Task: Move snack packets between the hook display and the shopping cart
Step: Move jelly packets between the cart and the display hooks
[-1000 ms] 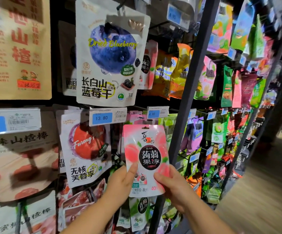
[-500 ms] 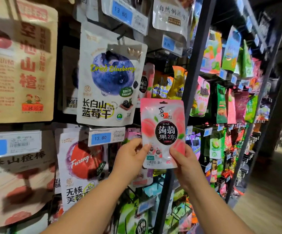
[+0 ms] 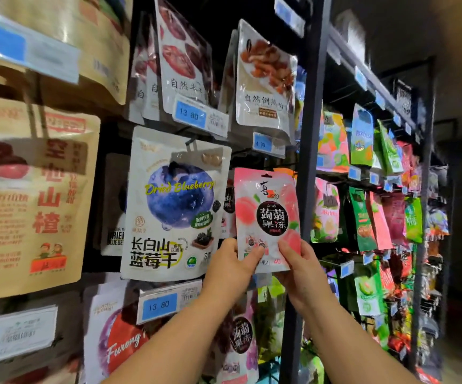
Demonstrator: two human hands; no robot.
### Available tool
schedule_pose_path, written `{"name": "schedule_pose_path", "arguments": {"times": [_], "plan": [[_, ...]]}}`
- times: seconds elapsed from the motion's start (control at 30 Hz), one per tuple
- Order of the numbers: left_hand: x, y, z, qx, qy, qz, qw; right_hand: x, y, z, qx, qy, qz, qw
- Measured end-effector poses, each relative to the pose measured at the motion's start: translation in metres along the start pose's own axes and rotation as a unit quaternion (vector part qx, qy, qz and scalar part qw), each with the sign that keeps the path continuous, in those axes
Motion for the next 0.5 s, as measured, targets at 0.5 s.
{"name": "schedule_pose_path", "arguments": {"times": [0.5], "plan": [[-0.006,0.044,-0.021,0.02,-0.004,-0.024,1.0,-0.009,0.046,0.02,0.023,-0.044,0.019,0.999]]}}
Point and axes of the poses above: each hand's wrist, its own y-axis towards the middle knuckle, its own x-axis out of the back of the hand, z = x × y, the point moved 3 cm from there along y, towards the middle knuckle, and after that the axes turned 1 degree about -z, right-handed, at the moved point
